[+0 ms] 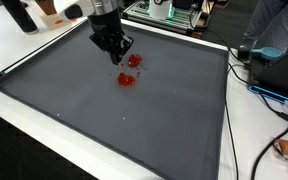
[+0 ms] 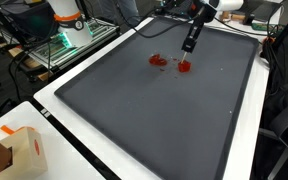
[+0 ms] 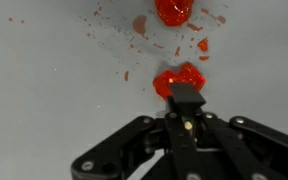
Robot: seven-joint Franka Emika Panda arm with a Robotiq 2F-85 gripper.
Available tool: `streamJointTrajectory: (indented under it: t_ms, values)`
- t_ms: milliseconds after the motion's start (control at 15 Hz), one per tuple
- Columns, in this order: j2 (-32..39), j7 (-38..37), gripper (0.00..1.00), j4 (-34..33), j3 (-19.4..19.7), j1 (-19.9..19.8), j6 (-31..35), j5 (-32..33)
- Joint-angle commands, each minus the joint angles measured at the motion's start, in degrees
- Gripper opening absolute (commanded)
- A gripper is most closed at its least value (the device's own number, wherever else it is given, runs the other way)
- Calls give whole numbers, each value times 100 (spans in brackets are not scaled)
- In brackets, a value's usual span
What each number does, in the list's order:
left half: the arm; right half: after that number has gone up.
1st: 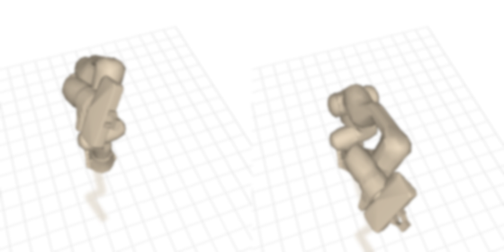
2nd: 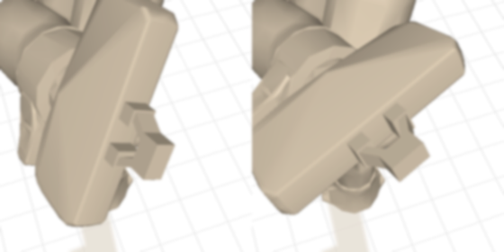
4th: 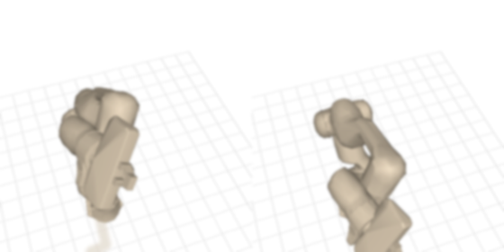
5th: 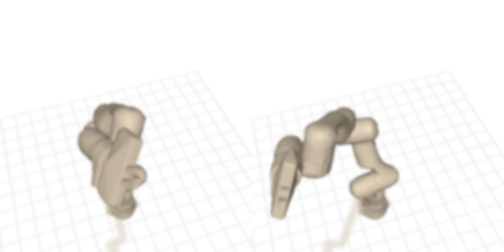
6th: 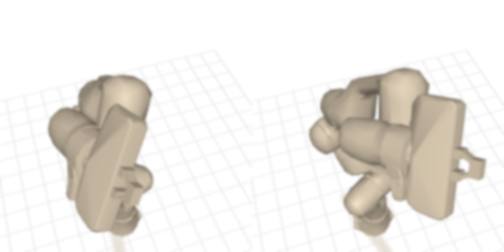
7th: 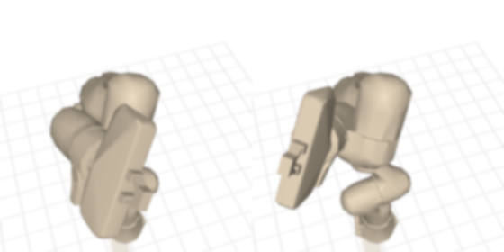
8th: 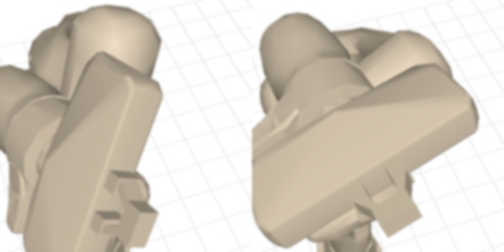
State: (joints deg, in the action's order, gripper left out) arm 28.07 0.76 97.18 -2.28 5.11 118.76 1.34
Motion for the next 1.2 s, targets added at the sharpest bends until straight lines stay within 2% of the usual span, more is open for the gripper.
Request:
streamJointTrajectory:
  t_ms: [0,333,1133]
  values:
    - [-161,329,3,410,-143,-174,421,-240]
    - [-121,333,3,525,-122,-147,695,-152]
    - [107,392,3,472,-149,-145,687,-164]
